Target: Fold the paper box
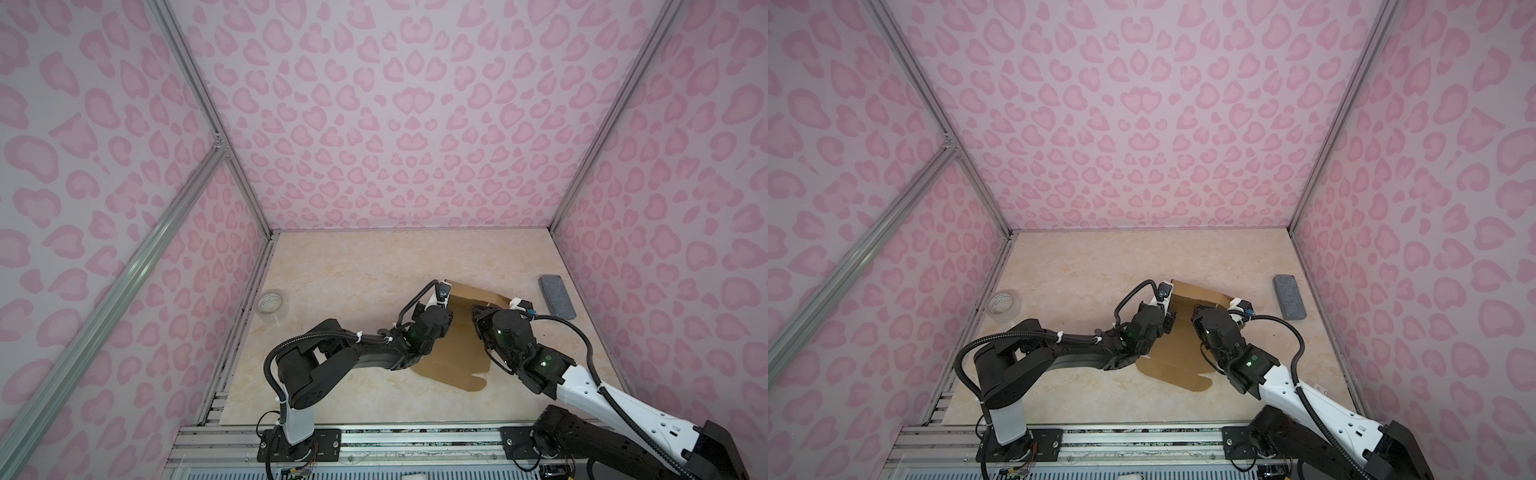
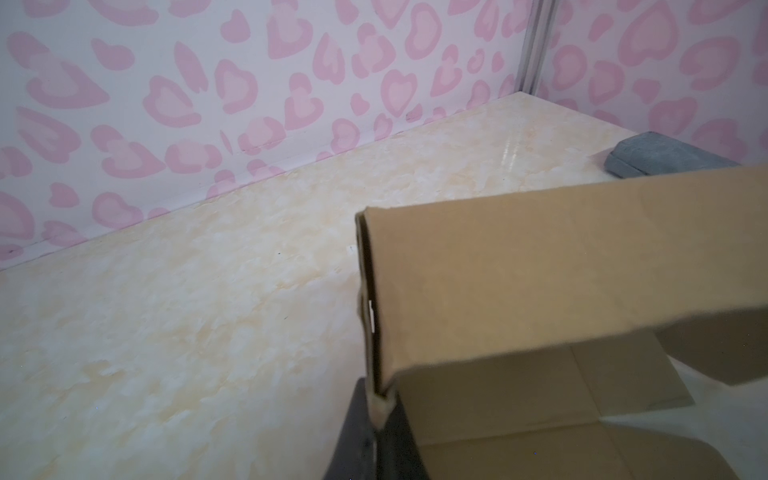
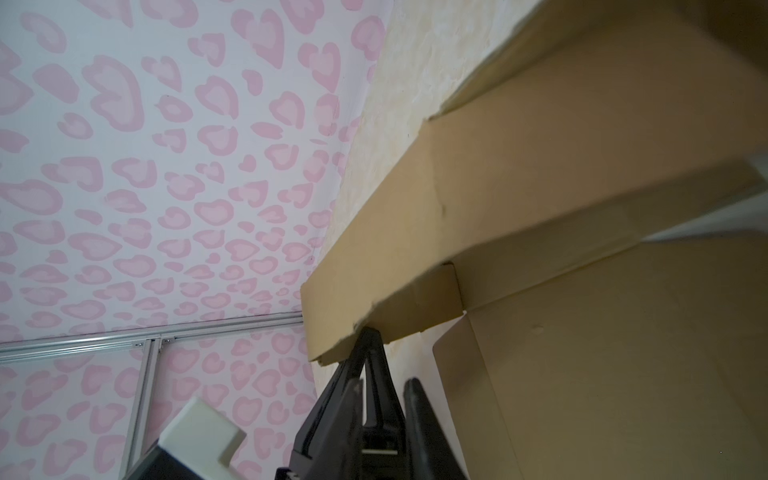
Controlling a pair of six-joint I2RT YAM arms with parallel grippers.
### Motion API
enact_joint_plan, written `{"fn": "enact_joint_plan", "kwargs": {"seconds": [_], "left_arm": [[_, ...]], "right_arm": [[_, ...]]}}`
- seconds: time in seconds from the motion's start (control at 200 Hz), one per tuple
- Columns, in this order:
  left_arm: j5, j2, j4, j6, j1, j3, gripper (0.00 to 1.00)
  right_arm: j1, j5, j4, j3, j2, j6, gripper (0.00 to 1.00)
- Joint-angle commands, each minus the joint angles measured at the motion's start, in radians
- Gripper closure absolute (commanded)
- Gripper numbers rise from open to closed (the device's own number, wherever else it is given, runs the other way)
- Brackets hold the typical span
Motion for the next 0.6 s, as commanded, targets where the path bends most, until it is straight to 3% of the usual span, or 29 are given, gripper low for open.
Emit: {"fn": "enact_joint_plan", "kwargs": {"seconds": [0.0,0.2,0.33,0.465,0.595], "left_arm": [[-0.062,-0.022,-0.067,-0.032,0.000,0.016,0.98],[-0.100,-0.041,-0.108,-0.030,0.004,0.013,0.98],[-0.112,-0.068,-0.130,-0.045,0.014,-0.012,0.98],[-0.097,-0.118,-0.137,-0.065,0.025,-0.058,0.98],[-0.056,-0.152,-0.145,-0.085,0.037,-0.094,0.98]], "right_arm": [[0.000,-0.016,-0.027,0.002,-0.020,-0.023,0.70],[-0.025,-0.044,-0.103,0.050,-0.080,-0.073,0.63],[-0.110,-0.099,-0.223,0.143,-0.080,-0.189,0.62],[-0.280,-0.322,-0.269,0.233,-0.003,-0.323,0.61],[-0.350,-0.490,-0.241,0.287,0.098,-0.408,0.63]]}}
